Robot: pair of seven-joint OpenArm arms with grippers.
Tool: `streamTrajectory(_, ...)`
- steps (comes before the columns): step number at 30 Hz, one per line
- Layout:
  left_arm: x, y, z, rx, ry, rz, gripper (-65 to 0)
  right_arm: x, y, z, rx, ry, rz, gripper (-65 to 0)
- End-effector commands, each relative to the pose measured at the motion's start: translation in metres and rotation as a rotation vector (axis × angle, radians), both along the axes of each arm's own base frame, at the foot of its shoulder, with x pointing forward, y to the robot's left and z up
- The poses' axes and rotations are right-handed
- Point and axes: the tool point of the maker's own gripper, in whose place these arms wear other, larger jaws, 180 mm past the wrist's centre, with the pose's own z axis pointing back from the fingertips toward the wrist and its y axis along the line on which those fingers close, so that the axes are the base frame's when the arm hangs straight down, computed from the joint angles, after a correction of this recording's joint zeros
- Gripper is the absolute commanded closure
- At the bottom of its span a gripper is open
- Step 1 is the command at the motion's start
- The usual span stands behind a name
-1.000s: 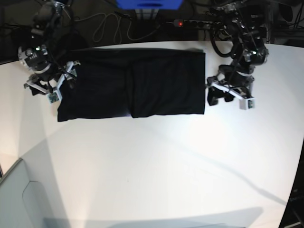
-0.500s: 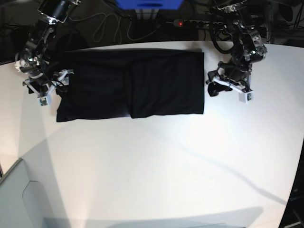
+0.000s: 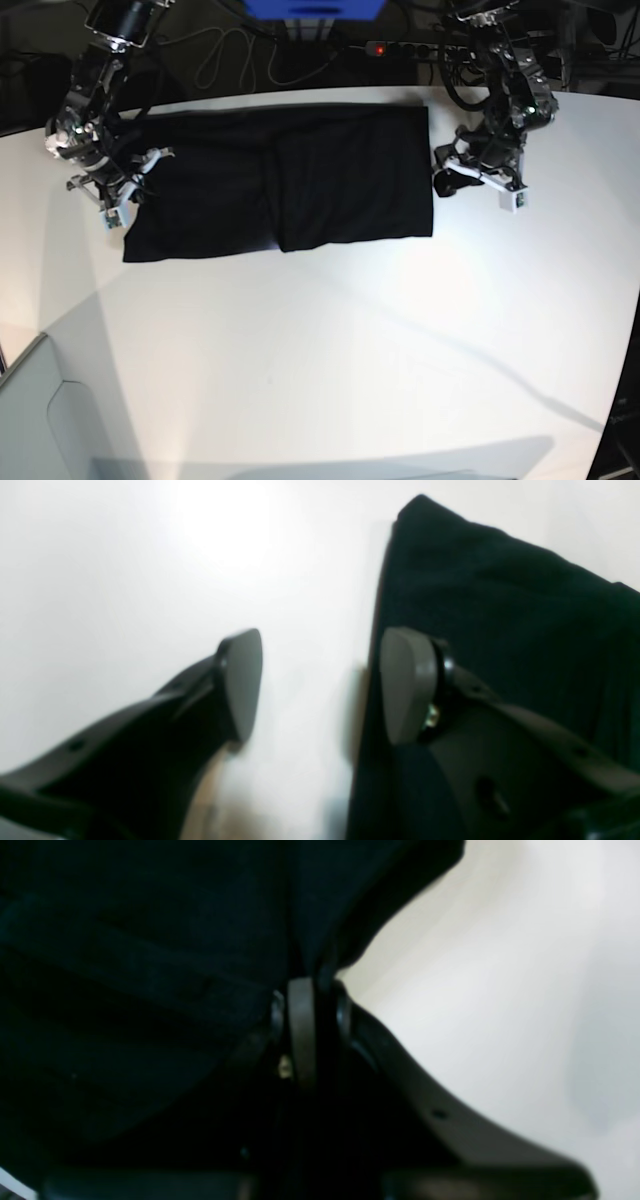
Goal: Fold the T-shirt properly
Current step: 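Release with the left gripper and move the right gripper inward, then lift the strip end with the right gripper and fold it over the bundle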
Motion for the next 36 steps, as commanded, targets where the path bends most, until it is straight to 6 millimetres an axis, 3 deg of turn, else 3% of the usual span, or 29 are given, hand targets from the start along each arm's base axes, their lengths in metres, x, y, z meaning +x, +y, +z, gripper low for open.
streamTrajectory(1, 0.007, 0.003, 0.010, 0.005, -0.045, 0.001, -36.3, -0.019, 0.000, -0.013, -0.038, 0.096, 0.037, -0.3)
streamTrajectory(4, 0.007, 0.003, 0.010, 0.006, -0.043, 0.001, -36.3, -0.013, 0.002, 0.000, -0.052, 0.056, 0.080, -0.1)
streamTrajectory(11, 0.010, -0.003, 0.009, -0.005, -0.046, -0.007, -36.3, 0.017, 0.014, 0.068, -0.129, -0.156, 0.113, -0.1)
streamTrajectory(16, 0.013, -0.024, 0.007, -0.014, -0.041, -0.075, -36.3, 0.029, 0.041, 0.106, -0.134, -0.276, 0.153, -0.1)
streamTrajectory(20, 0.015, -0.035, 0.007, -0.019, -0.041, -0.105, -36.3, 0.025, 0.080, 0.124, -0.107, -0.334, 0.235, -0.1)
streamTrajectory(27, 0.015, -0.048, 0.006, -0.034, -0.039, -0.137, -36.3, 0.014, 0.188, 0.138, 0.060, -0.387, 0.470, -0.1)
streamTrajectory(33, 0.012, -0.047, 0.004, -0.029, -0.029, -0.138, -36.3, 0.006, 0.259, 0.155, 0.150, -0.442, 0.667, -0.1)
streamTrajectory(36, 0.012, -0.044, 0.004, -0.024, -0.027, -0.132, -36.3, 0.000, 0.286, 0.146, 0.192, -0.412, 0.748, -0.1)
